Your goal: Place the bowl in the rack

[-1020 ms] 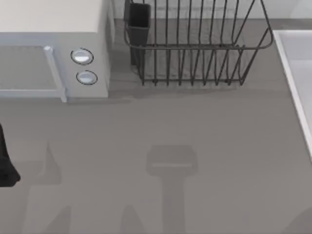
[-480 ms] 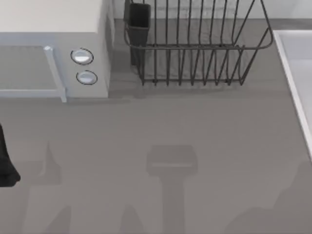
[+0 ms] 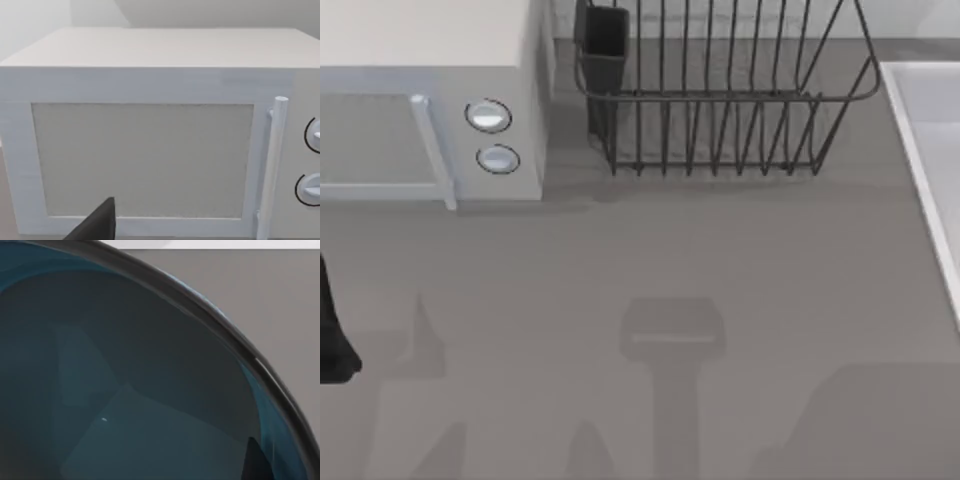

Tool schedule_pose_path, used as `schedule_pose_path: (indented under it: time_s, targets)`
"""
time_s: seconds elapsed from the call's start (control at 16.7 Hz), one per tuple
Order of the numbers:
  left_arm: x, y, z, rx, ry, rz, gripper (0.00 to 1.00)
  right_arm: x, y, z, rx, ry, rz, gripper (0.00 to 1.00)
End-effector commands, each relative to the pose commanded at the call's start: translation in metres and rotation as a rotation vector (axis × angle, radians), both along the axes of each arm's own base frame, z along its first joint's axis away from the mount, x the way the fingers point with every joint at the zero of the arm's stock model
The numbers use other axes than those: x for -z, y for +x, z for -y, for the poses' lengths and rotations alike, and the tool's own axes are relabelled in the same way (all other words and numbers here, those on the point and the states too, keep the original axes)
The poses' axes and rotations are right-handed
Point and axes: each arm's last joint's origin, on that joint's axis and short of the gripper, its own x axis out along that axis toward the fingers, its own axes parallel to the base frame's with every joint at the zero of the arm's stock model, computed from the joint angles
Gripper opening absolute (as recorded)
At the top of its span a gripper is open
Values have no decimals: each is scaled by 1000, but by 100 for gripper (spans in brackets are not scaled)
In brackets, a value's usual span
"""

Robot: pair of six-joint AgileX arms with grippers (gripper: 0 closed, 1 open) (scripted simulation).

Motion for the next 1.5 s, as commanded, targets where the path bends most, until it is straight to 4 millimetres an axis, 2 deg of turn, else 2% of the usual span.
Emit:
schedule_pose_path:
  time_s: [0.36, 0.48, 0.6, 0.78, 0.9, 1.02, 1.14, 1.26, 1.38, 1.5]
  targets:
    - [0, 0, 0, 0, 0, 0, 100, 0, 7, -6, -13, -36, 18, 0]
    - [0, 0, 0, 0, 0, 0, 100, -4, 21, -20, -43, -116, 66, 0]
    - [0, 0, 0, 0, 0, 0, 100, -8, 40, -46, -92, -214, 141, 0]
    - [0, 0, 0, 0, 0, 0, 100, -14, 71, -108, -190, -355, 314, 0]
    - [0, 0, 0, 0, 0, 0, 100, -17, 85, -162, -251, -420, 470, 0]
    - [0, 0, 0, 0, 0, 0, 100, -22, 86, -221, -297, -447, 650, 0]
    - [0, 0, 0, 0, 0, 0, 100, -29, 74, -279, -316, -430, 846, 0]
    - [0, 0, 0, 0, 0, 0, 100, -40, 51, -329, -301, -371, 1042, 0]
    - [0, 0, 0, 0, 0, 0, 100, -53, 23, -366, -250, -284, 1216, 0]
    - [0, 0, 0, 0, 0, 0, 100, -66, -3, -388, -171, -190, 1354, 0]
